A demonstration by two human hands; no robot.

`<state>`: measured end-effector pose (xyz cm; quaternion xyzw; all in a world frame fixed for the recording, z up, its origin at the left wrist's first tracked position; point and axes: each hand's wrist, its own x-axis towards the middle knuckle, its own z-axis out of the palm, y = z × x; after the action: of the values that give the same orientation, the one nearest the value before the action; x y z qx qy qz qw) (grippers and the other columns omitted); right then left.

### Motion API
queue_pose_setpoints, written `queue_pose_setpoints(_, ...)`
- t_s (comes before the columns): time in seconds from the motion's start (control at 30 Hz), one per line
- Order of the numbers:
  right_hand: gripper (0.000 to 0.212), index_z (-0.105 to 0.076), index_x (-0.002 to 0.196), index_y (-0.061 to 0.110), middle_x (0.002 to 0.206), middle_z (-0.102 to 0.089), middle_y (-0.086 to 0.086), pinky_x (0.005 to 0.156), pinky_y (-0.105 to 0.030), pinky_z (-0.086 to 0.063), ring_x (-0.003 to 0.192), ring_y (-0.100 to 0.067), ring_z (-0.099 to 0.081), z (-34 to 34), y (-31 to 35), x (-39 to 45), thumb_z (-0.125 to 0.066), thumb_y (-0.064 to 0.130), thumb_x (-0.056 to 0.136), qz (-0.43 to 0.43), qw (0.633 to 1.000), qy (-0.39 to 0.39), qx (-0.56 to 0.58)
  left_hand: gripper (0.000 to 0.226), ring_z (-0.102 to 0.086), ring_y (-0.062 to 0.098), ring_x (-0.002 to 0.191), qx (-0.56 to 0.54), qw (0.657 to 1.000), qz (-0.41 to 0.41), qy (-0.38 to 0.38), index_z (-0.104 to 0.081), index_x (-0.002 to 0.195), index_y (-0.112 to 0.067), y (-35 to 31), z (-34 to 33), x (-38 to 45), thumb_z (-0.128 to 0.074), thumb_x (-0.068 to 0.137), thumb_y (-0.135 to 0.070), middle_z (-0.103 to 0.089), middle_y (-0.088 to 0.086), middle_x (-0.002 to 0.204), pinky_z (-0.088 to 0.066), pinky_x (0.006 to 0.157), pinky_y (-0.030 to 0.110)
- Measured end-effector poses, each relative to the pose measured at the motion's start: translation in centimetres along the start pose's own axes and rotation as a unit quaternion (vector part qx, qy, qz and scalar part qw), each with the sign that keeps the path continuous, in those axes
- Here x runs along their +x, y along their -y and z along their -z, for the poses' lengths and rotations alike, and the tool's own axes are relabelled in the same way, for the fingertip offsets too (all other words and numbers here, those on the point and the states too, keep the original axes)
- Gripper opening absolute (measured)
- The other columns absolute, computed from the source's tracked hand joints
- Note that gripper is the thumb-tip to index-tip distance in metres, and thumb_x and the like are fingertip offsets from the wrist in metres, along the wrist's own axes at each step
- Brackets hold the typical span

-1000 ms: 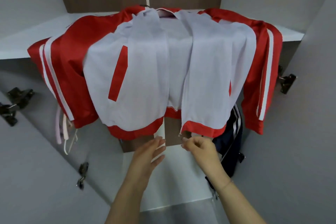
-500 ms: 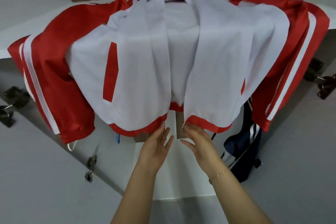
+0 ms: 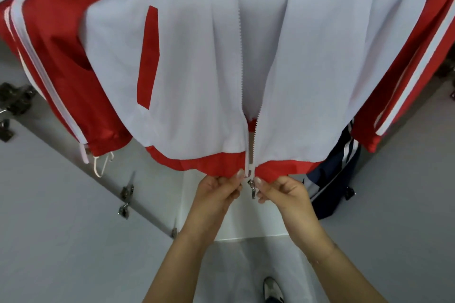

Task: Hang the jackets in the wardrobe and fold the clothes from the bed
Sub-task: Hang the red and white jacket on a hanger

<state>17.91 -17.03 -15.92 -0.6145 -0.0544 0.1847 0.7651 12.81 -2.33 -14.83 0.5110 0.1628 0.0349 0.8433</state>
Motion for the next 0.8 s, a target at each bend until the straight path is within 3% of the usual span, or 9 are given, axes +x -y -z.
queue_pose_setpoints(0.1, 0.008, -0.074, 0.066, 0.017, 0.065, -0.069, -0.008, 0.064, -0.02, -0.054, 0.059, -0.015, -0.064, -0.2, 0.7, -1.5, -0.074, 0.022, 0.072, 0.004, 1.0, -0.005, 0.006, 0.013, -0.067, 0.004, 0.074, -0.008, 1.0, -0.014, 0.016, -0.079, 0.088, -0.024, -0.4, -0.8, -1.1, -0.074, 0.077, -0.02, -0.073, -0.005, 0.084, -0.052, 0.073, 0.016)
queue_pose_setpoints(0.2, 0.003, -0.077, 0.07, 0.019, 0.071, -0.071, -0.007, 0.071, -0.024, -0.056, 0.07, -0.016, -0.069, -0.3, 1.0, -3.2, -0.075, 0.02, 0.072, 0.024, 0.997, -0.022, 0.074, 0.022, -0.071, 0.015, 0.09, 0.01, 0.999, -0.04, -0.017, -0.078, 0.097, -0.013, -0.4, -1.5, -2.1, -0.076, 0.076, -0.02, -0.075, 0.007, 0.096, -0.053, 0.079, 0.019)
queue_pose_setpoints(0.37, 0.011, -0.079, 0.081, 0.017, 0.075, -0.071, -0.003, 0.072, -0.02, -0.055, 0.073, -0.012, -0.068, -1.3, 1.5, -5.2, -0.072, 0.015, 0.073, 0.019, 0.983, -0.046, 0.177, 0.032, -0.071, 0.021, 0.101, 0.001, 0.995, -0.083, -0.058, -0.076, 0.103, -0.013, 0.0, -2.9, -4.2, -0.081, 0.073, -0.025, -0.075, 0.01, 0.105, -0.054, 0.086, 0.022)
queue_pose_setpoints(0.47, 0.014, -0.08, 0.083, 0.015, 0.077, -0.072, -0.005, 0.066, -0.02, -0.055, 0.068, -0.01, -0.065, -2.2, 1.9, -6.0, -0.073, 0.016, 0.071, 0.018, 0.979, -0.044, 0.199, 0.027, -0.071, 0.02, 0.098, -0.044, 0.992, -0.092, -0.076, -0.078, 0.096, -0.013, 0.0, -3.9, -4.9, -0.08, 0.071, -0.023, -0.075, 0.011, 0.102, -0.056, 0.088, 0.028)
queue_pose_setpoints(0.57, 0.013, -0.079, 0.082, 0.015, 0.074, -0.068, -0.005, 0.065, -0.02, -0.053, 0.066, -0.011, -0.061, -2.8, 2.1, -6.5, -0.074, 0.019, 0.071, 0.024, 0.981, -0.065, 0.184, 0.028, -0.072, 0.02, 0.094, -0.077, 0.988, -0.099, -0.088, -0.079, 0.092, -0.012, -0.1, -4.6, -5.4, -0.08, 0.067, -0.024, -0.075, 0.012, 0.098, -0.056, 0.081, 0.024)
queue_pose_setpoints(0.8, 0.01, -0.076, 0.077, 0.016, 0.067, -0.061, -0.003, 0.08, -0.027, -0.049, 0.064, -0.012, -0.056, -3.4, 2.0, -6.7, -0.075, 0.023, 0.071, 0.024, 0.975, -0.122, 0.185, 0.03, -0.072, 0.02, 0.095, -0.115, 0.984, -0.095, -0.092, -0.079, 0.092, -0.014, -0.1, -4.8, -5.7, -0.081, 0.064, -0.025, -0.075, 0.012, 0.1, -0.055, 0.078, 0.021)
